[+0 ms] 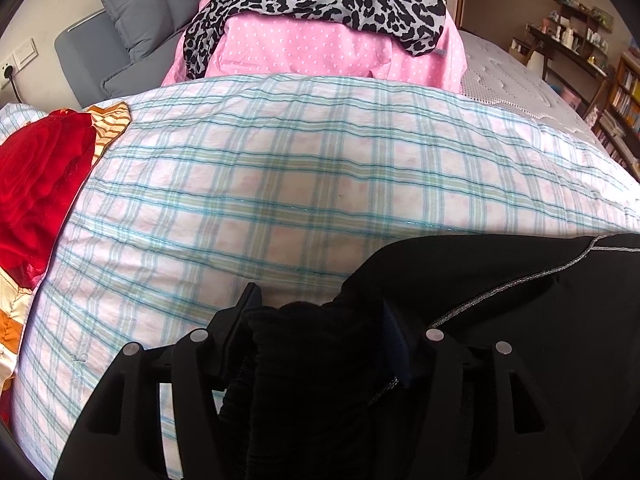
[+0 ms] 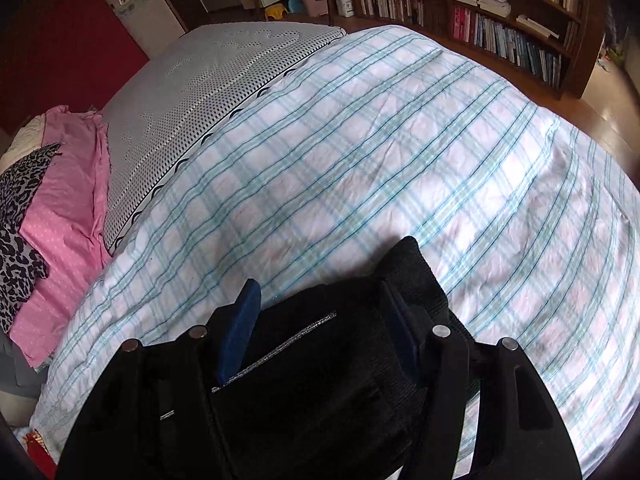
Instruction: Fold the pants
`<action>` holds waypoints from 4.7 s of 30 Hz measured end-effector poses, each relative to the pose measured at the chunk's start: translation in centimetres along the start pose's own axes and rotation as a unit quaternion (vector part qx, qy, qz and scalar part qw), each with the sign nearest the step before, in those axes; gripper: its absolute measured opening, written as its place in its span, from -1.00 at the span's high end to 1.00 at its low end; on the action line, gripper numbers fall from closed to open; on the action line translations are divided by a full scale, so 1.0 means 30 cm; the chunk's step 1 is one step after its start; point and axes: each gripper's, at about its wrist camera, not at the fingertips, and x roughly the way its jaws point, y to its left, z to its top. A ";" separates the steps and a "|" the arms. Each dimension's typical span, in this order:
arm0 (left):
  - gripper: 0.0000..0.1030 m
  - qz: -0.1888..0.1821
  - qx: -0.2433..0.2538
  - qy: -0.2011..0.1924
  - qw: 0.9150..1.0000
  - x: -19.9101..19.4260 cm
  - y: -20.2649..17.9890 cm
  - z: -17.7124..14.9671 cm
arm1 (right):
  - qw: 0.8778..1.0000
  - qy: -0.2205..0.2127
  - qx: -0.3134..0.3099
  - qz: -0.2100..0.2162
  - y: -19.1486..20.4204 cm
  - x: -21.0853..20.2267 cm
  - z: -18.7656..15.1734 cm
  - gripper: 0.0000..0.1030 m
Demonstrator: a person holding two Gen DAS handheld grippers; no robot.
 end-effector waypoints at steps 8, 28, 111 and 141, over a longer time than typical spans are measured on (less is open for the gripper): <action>-0.30 0.003 0.002 0.007 1.000 0.014 -0.005 0.010 | 0.991 -0.054 -0.112 -0.056 0.049 -0.027 0.004 -0.22; 0.41 -0.051 0.022 0.003 0.998 -0.045 -0.013 0.069 | 0.992 -0.076 -0.097 0.004 -0.102 -0.153 -0.045 0.73; 0.71 -0.100 0.006 -0.106 0.989 -0.708 0.234 -0.702 | 0.983 -0.094 0.118 0.101 -0.994 -1.021 -1.032 0.91; -0.29 -0.300 -0.264 0.031 0.916 -0.667 0.298 -0.722 | 0.994 -0.076 0.070 0.030 -1.023 -0.887 -1.167 0.91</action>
